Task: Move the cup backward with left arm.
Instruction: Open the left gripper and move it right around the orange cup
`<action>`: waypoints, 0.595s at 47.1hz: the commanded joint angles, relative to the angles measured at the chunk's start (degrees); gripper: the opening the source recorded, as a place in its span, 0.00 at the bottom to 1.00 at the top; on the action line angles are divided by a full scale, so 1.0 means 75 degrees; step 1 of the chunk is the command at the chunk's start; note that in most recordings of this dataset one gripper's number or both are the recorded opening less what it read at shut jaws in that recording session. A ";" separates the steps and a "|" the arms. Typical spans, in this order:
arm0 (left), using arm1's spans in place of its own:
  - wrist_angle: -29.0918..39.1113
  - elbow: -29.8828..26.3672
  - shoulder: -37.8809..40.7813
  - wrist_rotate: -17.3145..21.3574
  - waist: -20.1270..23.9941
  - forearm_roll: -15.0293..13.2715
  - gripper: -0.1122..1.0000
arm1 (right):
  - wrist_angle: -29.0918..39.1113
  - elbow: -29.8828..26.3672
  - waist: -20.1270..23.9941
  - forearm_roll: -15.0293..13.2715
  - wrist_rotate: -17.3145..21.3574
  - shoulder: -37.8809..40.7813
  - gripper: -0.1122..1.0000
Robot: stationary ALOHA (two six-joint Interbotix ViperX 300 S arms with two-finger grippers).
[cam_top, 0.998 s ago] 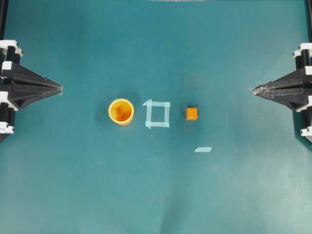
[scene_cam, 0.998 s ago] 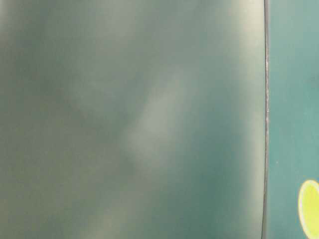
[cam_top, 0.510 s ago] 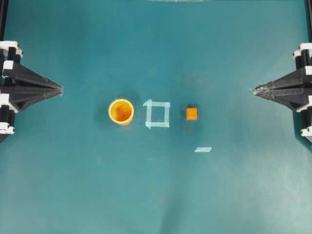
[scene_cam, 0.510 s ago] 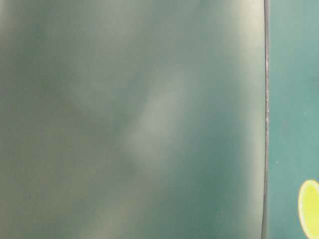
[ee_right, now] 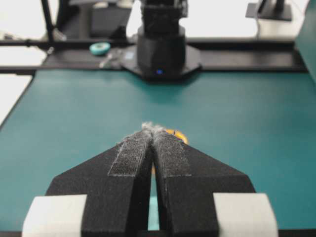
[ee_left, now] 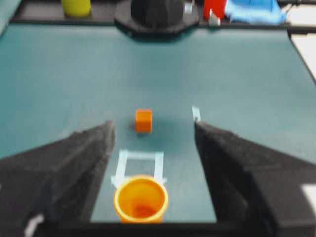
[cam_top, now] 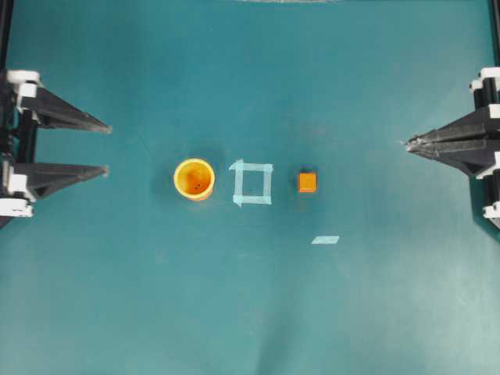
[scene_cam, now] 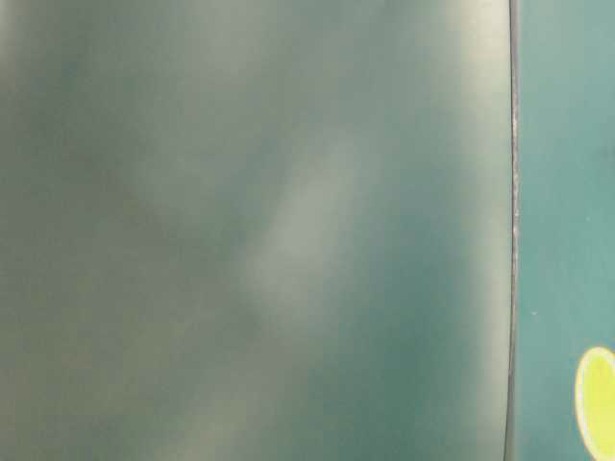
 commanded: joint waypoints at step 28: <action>-0.0680 -0.0117 0.2590 0.0094 -0.0012 0.0000 0.85 | -0.0059 -0.0211 0.0012 0.0012 -0.0012 0.0035 0.10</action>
